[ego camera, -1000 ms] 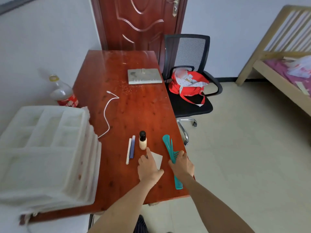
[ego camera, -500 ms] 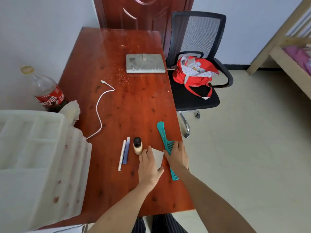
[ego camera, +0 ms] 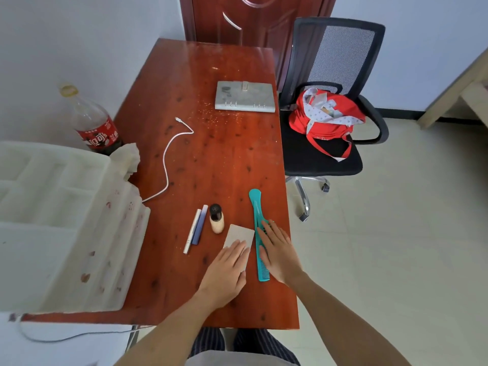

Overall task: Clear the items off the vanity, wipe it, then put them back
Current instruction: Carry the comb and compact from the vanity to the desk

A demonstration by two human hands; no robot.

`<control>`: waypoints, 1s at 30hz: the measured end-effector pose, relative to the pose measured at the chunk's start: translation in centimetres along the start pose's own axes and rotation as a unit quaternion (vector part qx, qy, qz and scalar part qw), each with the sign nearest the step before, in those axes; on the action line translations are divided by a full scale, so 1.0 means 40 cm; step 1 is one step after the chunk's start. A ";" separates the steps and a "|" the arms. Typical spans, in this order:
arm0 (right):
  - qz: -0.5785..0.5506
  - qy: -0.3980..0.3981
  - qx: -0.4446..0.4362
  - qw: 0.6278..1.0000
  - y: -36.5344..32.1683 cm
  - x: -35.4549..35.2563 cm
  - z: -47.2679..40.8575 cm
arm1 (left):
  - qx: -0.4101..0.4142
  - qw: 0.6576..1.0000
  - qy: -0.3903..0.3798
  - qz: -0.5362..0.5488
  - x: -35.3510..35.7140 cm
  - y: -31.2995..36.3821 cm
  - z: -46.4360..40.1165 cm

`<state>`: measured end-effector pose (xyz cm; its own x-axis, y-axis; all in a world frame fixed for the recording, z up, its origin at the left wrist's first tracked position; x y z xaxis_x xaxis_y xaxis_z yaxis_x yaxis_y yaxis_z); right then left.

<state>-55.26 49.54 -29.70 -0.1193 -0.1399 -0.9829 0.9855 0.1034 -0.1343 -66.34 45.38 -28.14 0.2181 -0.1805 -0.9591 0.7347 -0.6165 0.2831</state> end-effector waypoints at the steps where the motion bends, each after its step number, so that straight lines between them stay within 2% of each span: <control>1: 0.015 -0.012 -0.001 1.000 0.006 0.009 0.006 | -0.008 1.000 -0.005 -0.005 0.000 0.001 -0.007; 5: 0.031 -0.022 -0.003 0.999 0.017 0.024 0.010 | -0.048 0.999 -0.020 -0.009 -0.002 -0.012 -0.049; 12: 0.045 -0.048 -0.017 0.998 0.015 0.034 -0.001 | -0.046 0.995 -0.078 -0.029 -0.001 -0.044 -0.130; 15: 0.026 -0.034 -0.030 0.999 0.008 0.017 -0.003 | -0.046 0.994 -0.089 -0.048 -0.012 -0.046 -0.135; 20: -0.013 -0.028 -0.039 0.999 0.006 -0.031 -0.013 | -0.041 0.996 -0.035 -0.065 -0.087 -0.022 -0.134; 24: 0.001 0.028 -0.051 0.998 -0.003 -0.115 -0.053 | -0.035 0.996 0.029 -0.072 -0.177 -0.012 -0.129; 27: 0.018 0.078 -0.093 0.992 -0.029 -0.201 -0.100 | -0.076 0.985 0.071 -0.139 -0.268 -0.030 -0.127; 30: 0.031 0.125 -0.149 0.980 -0.087 -0.299 -0.143 | -0.159 0.962 0.093 -0.202 -0.359 -0.069 -0.097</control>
<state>-57.97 56.49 -18.20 -0.1227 0.1186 -0.9853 0.9171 0.3931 -0.0669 -69.00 52.66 -15.14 -0.0372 0.1822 -0.9826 0.9364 -0.3370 -0.0979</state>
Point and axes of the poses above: each hand's wrist, its own z-axis away from the middle knuckle, its own x-axis out of the palm, y = z × x, the point moved 9 cm from there along -z, towards the middle knuckle, and after that the axes turned 8 degrees about x, right-handed, at the moved point
